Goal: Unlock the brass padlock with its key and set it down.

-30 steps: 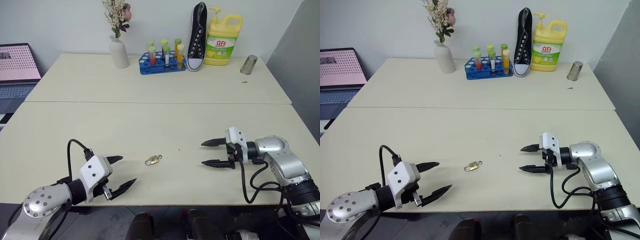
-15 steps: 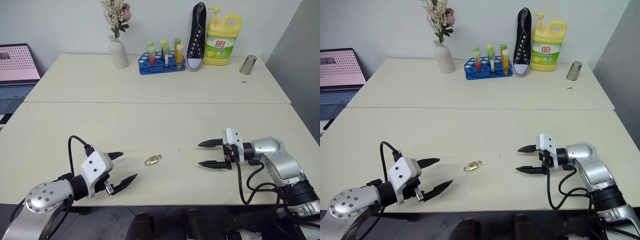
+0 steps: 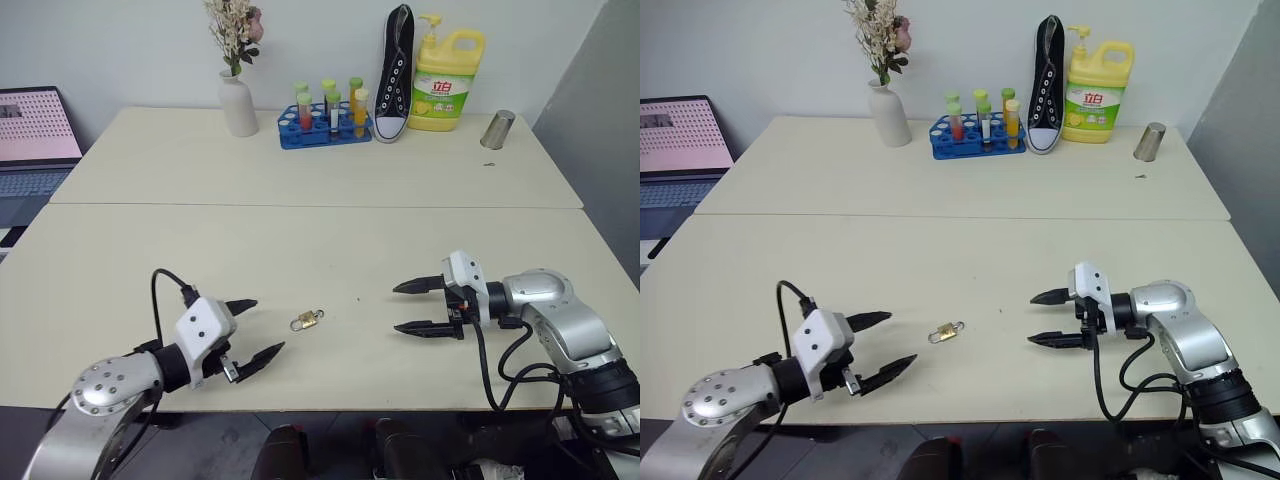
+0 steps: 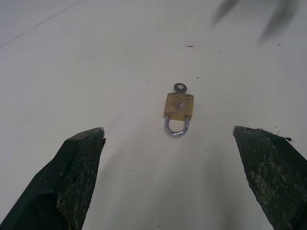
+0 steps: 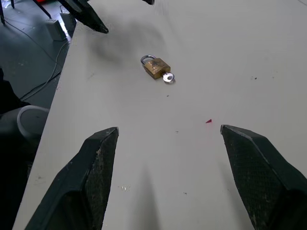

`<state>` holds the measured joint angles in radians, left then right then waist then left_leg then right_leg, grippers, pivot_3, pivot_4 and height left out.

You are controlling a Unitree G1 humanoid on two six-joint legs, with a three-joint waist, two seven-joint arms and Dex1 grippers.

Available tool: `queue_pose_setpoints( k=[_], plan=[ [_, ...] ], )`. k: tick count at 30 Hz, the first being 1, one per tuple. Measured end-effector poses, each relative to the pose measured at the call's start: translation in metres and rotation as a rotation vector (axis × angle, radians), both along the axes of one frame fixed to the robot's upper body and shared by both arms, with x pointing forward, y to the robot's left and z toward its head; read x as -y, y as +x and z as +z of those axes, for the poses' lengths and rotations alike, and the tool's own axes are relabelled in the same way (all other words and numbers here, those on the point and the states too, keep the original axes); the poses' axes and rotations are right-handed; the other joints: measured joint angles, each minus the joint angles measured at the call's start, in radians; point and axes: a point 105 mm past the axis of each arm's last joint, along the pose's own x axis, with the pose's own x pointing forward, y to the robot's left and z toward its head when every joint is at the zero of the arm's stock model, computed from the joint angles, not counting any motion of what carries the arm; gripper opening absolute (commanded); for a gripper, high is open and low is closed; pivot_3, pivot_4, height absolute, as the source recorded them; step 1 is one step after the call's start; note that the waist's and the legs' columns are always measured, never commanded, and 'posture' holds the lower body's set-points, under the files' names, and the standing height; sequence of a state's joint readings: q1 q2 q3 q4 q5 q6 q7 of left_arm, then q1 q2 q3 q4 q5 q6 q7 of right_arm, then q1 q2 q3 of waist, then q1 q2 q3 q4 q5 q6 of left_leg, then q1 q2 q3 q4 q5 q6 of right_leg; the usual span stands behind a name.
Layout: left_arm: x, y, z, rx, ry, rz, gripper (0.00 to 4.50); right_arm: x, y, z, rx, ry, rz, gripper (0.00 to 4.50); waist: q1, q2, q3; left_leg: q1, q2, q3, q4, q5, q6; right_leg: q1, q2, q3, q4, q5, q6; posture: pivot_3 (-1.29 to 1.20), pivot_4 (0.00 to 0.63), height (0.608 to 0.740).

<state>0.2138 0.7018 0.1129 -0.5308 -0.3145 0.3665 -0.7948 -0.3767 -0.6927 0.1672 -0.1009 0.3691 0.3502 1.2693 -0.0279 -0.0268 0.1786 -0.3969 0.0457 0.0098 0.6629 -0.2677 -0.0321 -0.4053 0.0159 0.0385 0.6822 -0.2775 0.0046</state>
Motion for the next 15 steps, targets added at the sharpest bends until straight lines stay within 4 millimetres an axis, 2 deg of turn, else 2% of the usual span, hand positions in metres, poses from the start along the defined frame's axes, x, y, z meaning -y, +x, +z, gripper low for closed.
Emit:
queue_pose_setpoints(
  k=[5,10,15],
  plan=[
    [0.005,0.015,-0.012,-0.009,0.031,0.004,4.5,-0.003,-0.003,0.003,-0.022,-0.003,-0.025,3.55,0.0,0.0,0.0,0.0,0.0,0.0,0.0,0.0,0.0,0.0,0.0,0.0,0.0,0.0,0.0,0.0,0.15,0.74],
    [0.024,0.04,-0.029,-0.015,0.031,0.001,4.5,-0.006,-0.01,0.004,-0.018,-0.009,-0.025,3.55,0.003,0.0,0.0,-0.001,-0.001,0.0,0.001,0.0,0.0,0.0,0.0,0.0,0.0,0.0,0.0,0.0,0.15,0.74],
    [0.031,0.05,-0.031,-0.015,0.018,-0.022,4.5,-0.005,-0.013,0.003,-0.029,-0.01,-0.036,3.55,0.002,0.0,0.0,-0.001,-0.001,-0.001,0.001,0.0,0.0,0.0,0.0,0.0,0.0,0.0,0.0,0.0,0.15,0.74]
  ],
)
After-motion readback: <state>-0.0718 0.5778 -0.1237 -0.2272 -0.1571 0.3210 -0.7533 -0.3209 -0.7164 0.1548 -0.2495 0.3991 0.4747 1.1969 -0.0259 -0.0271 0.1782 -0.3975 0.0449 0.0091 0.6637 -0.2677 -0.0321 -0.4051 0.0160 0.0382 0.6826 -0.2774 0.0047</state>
